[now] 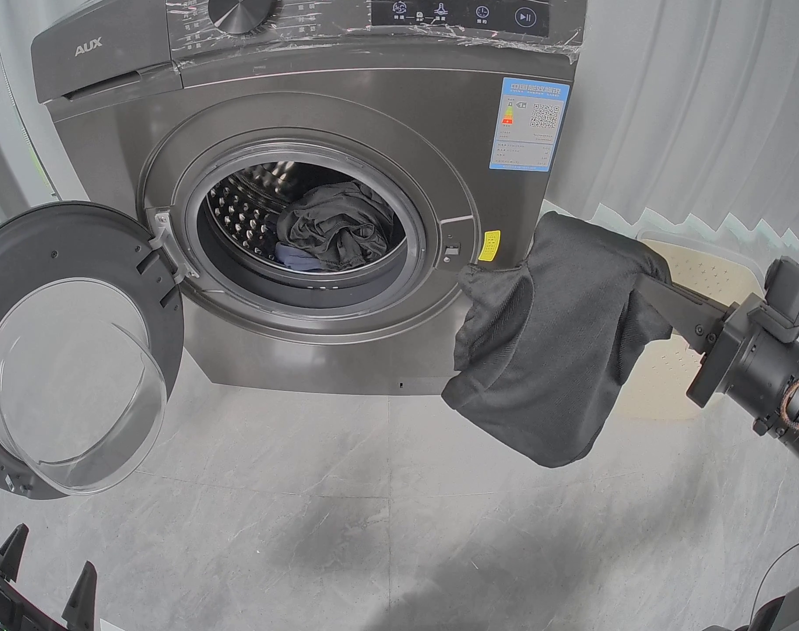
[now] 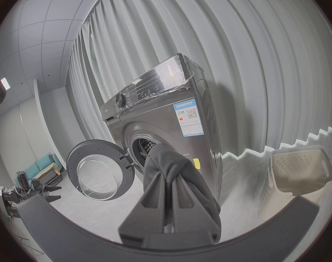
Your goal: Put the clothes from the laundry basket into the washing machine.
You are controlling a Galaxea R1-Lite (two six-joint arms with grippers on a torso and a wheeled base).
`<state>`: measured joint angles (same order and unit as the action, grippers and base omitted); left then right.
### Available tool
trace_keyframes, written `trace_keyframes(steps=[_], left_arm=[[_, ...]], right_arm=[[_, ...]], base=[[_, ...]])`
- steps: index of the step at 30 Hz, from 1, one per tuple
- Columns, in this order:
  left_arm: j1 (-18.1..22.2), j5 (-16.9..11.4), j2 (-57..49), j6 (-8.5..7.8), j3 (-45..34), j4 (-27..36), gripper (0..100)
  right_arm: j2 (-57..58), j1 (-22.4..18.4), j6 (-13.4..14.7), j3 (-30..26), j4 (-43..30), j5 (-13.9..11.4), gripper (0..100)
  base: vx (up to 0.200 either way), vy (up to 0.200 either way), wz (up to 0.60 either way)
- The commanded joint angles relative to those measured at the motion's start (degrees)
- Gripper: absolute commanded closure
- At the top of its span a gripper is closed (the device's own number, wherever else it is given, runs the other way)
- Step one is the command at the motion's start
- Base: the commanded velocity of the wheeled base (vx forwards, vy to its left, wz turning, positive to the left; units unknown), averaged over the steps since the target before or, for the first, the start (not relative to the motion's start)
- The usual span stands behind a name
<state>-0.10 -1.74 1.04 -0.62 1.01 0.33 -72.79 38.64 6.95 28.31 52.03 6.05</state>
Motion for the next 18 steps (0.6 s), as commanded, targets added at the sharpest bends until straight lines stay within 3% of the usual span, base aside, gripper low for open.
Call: trace_keyframes(steps=[1,11,18], left_arm=[[0.0,0.0,-0.8,0.01,-0.9,0.0,0],[0.0,-0.1,-0.8,0.01,-0.9,0.0,0],[0.0,-0.1,-0.8,0.01,-0.9,0.0,0]], right_arm=[[0.0,0.0,0.0,0.0,0.0,0.0,100],[0.0,0.0,0.0,0.1,0.0,0.0,100],[-0.2,-0.1,0.1,0.1,0.0,0.0,100]], base=[[0.000,0.000,0.00],[0.000,0.000,0.00],[0.000,0.200,0.00]])
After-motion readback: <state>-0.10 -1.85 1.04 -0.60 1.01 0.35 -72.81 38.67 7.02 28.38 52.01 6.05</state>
